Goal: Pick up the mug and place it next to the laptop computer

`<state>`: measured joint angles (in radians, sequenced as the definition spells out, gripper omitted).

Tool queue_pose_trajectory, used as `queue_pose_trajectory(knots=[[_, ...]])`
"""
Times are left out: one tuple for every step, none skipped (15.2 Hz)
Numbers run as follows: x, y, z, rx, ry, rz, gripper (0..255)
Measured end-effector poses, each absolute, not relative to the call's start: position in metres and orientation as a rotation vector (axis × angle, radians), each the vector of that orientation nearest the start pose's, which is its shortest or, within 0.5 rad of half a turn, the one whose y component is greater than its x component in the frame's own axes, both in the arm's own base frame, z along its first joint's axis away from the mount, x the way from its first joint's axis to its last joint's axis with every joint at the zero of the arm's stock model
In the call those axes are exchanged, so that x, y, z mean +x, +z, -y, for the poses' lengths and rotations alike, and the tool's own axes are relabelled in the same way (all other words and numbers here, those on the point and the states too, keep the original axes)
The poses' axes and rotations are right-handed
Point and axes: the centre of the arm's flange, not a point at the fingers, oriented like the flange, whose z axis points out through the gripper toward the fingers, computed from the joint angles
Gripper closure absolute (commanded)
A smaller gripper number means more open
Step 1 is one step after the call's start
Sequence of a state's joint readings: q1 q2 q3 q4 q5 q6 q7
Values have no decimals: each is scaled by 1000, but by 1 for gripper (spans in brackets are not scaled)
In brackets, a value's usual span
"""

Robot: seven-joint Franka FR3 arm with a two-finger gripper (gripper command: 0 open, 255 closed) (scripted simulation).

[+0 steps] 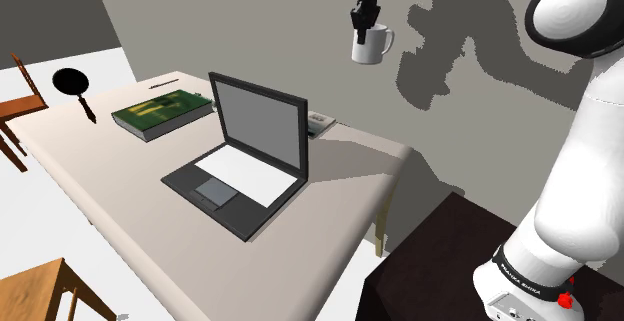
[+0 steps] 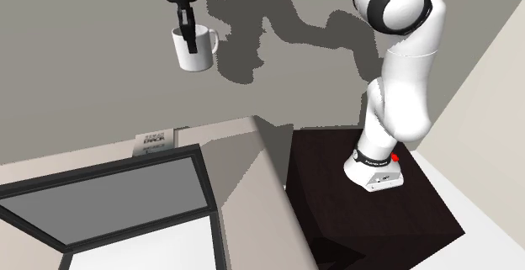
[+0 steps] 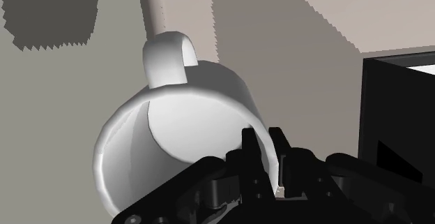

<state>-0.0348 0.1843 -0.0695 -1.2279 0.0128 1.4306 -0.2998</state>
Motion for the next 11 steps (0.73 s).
queue_pose_trajectory(knots=[[591, 671, 55, -3130, -29, 312, 255], [591, 676, 55, -3130, -29, 312, 255], [591, 681, 55, -3130, -29, 312, 255], [592, 686, 54, -3130, -29, 312, 255], [592, 692, 54, -3130, -29, 312, 255], [592, 697, 55, -3130, -29, 312, 255], [590, 701, 49, -3130, -29, 312, 255], [586, 701, 42, -3130, -28, 312, 255], [580, 701, 30, -3130, -28, 313, 255], [576, 702, 20, -3129, -29, 313, 255], [570, 701, 8, -3129, -28, 314, 255]])
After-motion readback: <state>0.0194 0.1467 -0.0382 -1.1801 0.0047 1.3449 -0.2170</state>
